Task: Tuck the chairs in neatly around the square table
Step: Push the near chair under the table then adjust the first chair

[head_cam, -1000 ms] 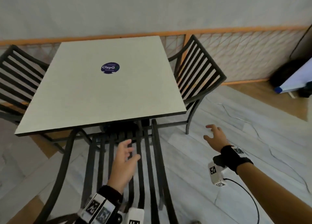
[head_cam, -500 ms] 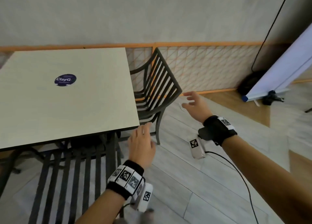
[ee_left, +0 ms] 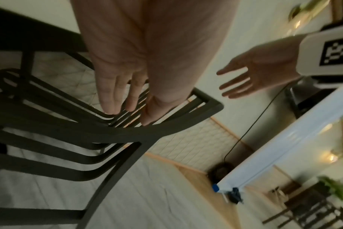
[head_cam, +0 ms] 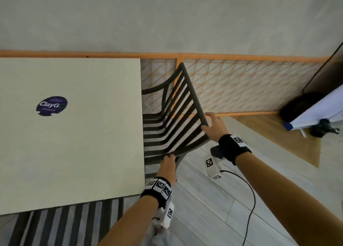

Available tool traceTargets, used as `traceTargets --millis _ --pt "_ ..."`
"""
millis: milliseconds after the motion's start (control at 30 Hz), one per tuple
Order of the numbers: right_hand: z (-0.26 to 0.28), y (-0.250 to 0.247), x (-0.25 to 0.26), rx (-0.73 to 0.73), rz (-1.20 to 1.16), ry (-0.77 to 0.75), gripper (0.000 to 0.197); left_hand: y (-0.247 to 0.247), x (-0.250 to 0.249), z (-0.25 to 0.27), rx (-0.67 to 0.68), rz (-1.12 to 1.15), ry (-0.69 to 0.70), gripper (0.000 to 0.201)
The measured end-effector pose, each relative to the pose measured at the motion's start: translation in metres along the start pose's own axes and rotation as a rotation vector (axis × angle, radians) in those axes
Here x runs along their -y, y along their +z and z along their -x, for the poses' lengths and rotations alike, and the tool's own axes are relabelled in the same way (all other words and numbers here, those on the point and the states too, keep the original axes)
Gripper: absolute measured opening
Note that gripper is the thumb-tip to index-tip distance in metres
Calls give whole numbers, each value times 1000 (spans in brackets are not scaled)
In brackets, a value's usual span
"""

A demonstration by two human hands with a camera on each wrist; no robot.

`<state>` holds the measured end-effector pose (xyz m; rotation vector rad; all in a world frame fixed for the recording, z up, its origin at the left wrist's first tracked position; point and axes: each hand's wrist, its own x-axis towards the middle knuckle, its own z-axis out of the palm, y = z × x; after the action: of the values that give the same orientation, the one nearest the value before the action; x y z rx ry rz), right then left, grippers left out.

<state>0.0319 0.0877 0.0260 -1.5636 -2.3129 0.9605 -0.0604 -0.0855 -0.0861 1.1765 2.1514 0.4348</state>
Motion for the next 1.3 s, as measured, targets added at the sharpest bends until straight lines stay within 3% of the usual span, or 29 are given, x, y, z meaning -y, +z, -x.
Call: traceTargets --millis 200,367,500,700,1067,1300 --pt "-64 48 -22 -9 168 -47 67 10 3 -73 76 -125 11 75" --pt "-93 58 -40 -16 224 -132 73 29 7 -105 235 -159 -49 63" --pt "-98 55 -41 15 185 -157 78 42 -3 -120 249 -232 -96 55" --pt "-75 52 -55 39 84 -77 88 69 -11 -120 284 -139 -226 54" --pt "-87 49 -51 25 61 -80 84 61 -8 -129 280 -72 -210 51" --pt "-87 46 -52 40 44 -96 82 43 1 -123 301 -90 -102 49"
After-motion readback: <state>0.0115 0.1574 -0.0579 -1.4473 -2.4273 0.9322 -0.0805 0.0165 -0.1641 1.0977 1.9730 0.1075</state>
